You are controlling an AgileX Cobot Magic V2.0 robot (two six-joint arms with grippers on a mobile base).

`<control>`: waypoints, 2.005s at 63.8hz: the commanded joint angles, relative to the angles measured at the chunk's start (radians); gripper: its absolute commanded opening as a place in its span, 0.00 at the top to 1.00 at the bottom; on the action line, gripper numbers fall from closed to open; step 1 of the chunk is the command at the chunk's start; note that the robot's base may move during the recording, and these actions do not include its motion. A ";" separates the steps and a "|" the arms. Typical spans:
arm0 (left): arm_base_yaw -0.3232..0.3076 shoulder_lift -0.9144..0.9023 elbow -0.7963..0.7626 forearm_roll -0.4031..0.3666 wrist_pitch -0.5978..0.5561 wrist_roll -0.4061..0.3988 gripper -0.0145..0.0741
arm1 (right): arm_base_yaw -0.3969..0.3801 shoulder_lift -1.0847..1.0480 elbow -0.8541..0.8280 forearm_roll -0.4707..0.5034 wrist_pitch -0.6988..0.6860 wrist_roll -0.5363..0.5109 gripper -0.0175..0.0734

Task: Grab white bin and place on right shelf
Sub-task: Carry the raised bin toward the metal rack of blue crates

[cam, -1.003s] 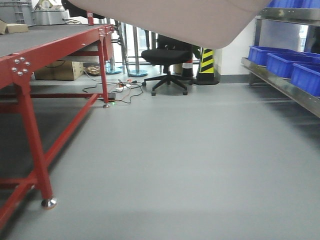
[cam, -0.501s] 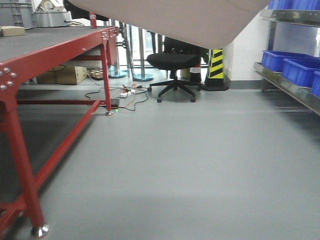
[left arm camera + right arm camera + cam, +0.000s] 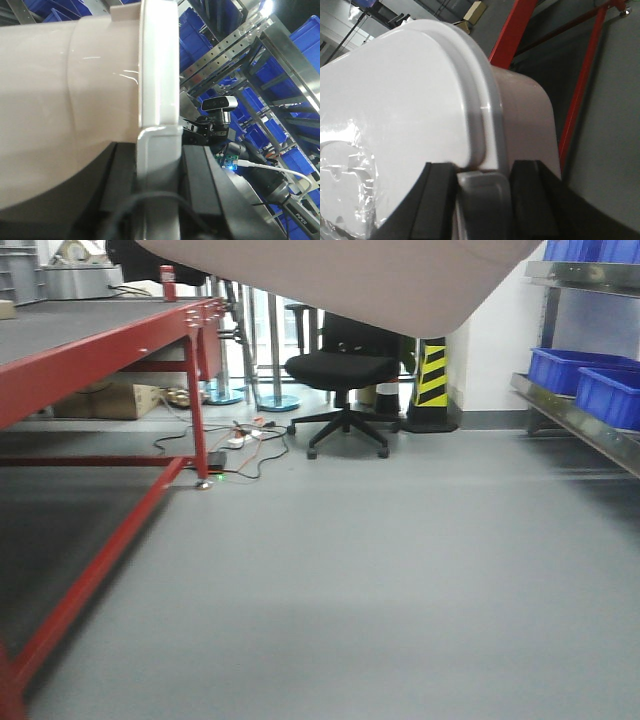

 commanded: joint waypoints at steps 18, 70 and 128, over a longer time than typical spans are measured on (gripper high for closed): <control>-0.034 -0.042 -0.033 -0.110 0.175 0.009 0.98 | 0.031 -0.067 -0.031 0.129 0.238 -0.004 0.72; -0.034 -0.042 -0.033 -0.106 0.175 0.009 0.98 | 0.031 -0.067 -0.031 0.129 0.239 -0.004 0.72; -0.034 -0.042 -0.033 -0.106 0.175 0.009 0.98 | 0.031 -0.067 -0.031 0.129 0.239 -0.004 0.72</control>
